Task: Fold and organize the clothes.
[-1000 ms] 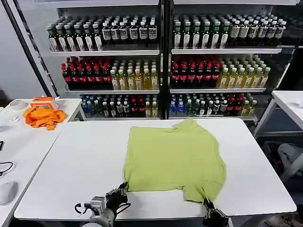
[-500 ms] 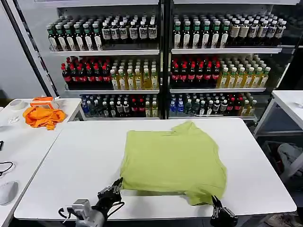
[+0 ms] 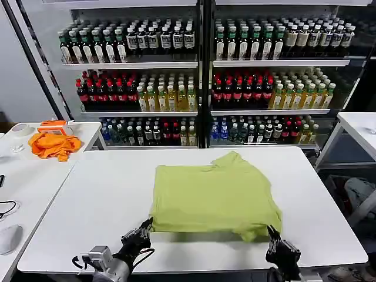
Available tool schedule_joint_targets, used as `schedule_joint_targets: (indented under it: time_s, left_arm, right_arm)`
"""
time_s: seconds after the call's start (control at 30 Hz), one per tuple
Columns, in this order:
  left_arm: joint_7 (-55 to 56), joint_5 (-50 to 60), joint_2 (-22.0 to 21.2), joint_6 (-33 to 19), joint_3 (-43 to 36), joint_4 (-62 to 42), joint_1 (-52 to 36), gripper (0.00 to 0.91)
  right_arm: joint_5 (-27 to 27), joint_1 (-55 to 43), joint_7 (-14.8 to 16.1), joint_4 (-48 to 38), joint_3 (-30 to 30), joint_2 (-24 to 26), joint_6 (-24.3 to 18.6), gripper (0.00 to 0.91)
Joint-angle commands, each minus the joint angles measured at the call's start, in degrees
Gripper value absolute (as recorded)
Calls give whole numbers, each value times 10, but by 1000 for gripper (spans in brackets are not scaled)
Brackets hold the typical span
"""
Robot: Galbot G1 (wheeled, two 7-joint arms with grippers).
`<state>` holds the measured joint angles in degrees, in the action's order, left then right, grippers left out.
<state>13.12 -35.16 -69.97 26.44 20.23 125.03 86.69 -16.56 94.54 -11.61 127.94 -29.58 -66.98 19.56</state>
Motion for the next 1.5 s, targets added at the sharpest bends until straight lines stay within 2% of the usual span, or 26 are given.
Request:
schedule_joint_targets:
  time_s: [0.03, 0.67, 0.73, 0.77, 0.8, 0.83, 0.87, 0.9, 0.93, 0.97, 1.13, 1.3, 1.5]
  left_arm:
    - [-2, -3, 10, -4, -19, -100, -95, 20]
    - [13, 27, -8, -32, -69, -183, -187, 20]
    - [20, 37, -11, -33, -74, -189, -191, 71]
    - [21, 39, -12, -33, -76, -194, -193, 141]
    - [21, 42, -12, -33, -77, -196, -194, 242]
    - [21, 43, -12, -33, -78, -197, -193, 353]
    - [20, 46, -12, -34, -79, -197, -192, 443]
    - [20, 47, -11, -35, -79, -196, -189, 564]
    - [19, 49, -10, -37, -79, -193, -186, 877]
    - [19, 49, -8, -37, -78, -189, -182, 907]
    - [18, 48, -3, -37, -67, -164, -153, 907]
    - [20, 48, -6, -37, -58, -136, -114, 907]
    - [22, 35, -9, -36, -56, -129, -94, 907]
  right_arm:
    - [-11, -103, 12, -66, 11, 46, 22, 0]
    - [9, -151, 12, -142, 37, 34, 15, 0]
    - [13, -156, 12, -151, 42, 32, 15, 0]
    - [18, -157, 13, -154, 45, 30, 17, 262]
    - [20, -157, 13, -155, 47, 30, 19, 423]
    - [22, -157, 13, -156, 48, 29, 21, 715]
    - [22, -157, 14, -157, 51, 27, 23, 907]
    - [22, -156, 17, -156, 52, 27, 26, 907]
    - [24, -153, 23, -153, 54, 27, 29, 907]
    - [27, -150, 27, -150, 55, 26, 31, 907]
    - [28, -135, 26, -133, 49, 18, 17, 907]
    - [13, -95, -8, -107, 36, -3, -18, 907]
    - [-6, -46, -18, -80, -8, -8, -11, 907]
